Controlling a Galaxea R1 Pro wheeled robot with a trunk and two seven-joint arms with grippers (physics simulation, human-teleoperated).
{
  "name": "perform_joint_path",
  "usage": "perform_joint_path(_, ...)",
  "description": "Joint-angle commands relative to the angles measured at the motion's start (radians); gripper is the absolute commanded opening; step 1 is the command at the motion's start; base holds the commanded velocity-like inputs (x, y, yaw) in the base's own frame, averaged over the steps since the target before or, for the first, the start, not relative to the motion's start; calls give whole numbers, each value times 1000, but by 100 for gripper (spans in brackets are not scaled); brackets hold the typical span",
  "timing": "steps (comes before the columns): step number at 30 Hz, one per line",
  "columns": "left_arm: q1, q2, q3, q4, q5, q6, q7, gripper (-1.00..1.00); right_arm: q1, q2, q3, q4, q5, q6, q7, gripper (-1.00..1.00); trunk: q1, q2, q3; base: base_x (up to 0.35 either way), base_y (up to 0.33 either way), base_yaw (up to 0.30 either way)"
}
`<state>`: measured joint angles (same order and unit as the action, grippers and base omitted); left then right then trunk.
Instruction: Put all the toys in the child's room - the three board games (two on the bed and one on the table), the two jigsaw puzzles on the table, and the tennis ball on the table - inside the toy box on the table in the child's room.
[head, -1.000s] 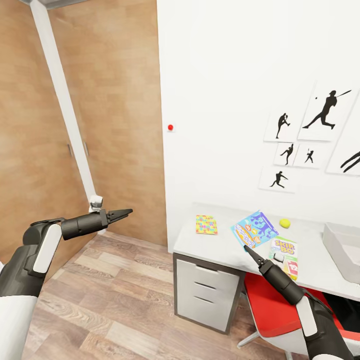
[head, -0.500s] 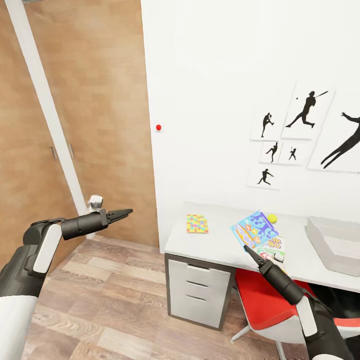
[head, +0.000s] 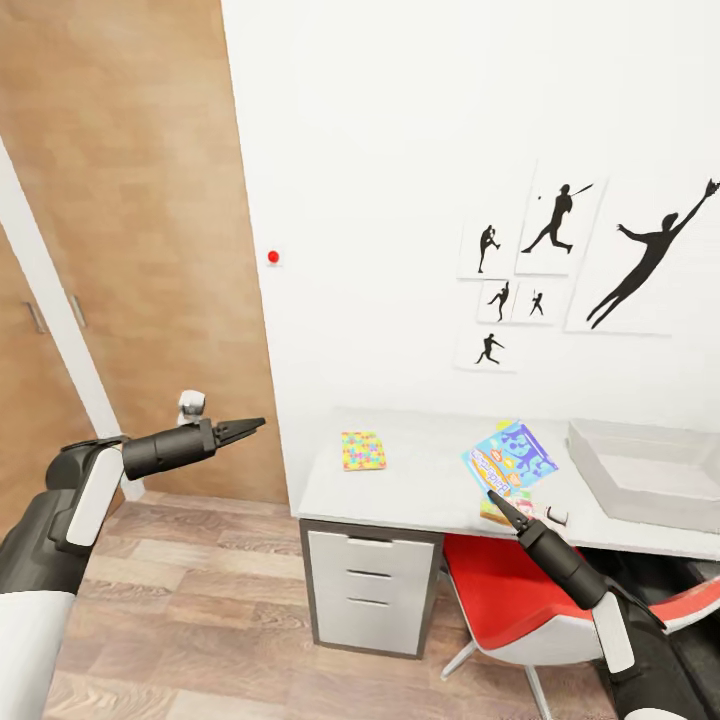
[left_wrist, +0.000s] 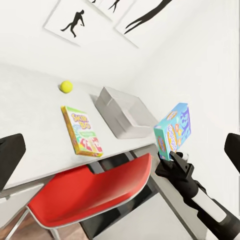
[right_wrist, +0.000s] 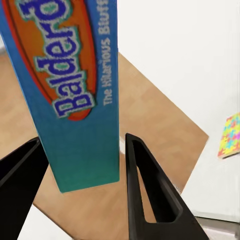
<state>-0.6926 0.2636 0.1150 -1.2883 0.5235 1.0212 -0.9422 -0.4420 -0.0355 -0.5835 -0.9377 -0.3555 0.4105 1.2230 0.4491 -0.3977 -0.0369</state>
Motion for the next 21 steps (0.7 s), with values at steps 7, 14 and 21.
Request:
perform_joint_path(7, -1, 0, 1, 0, -2, 4, -4, 100, -1, 0, -1, 0, -3, 8, 3, -100, 1, -2, -2, 51, 10, -264)
perform_joint_path(14, -1, 0, 1, 0, -3, 4, -4, 100, -1, 0, -1, 0, -3, 7, 4, -100, 1, -2, -2, 102, 61, -264)
perform_joint_path(21, -1, 1, 1, 0, -2, 4, -4, 100, -1, 0, -1, 0, -3, 6, 5, -100, 1, -2, -2, 97, 22, -158)
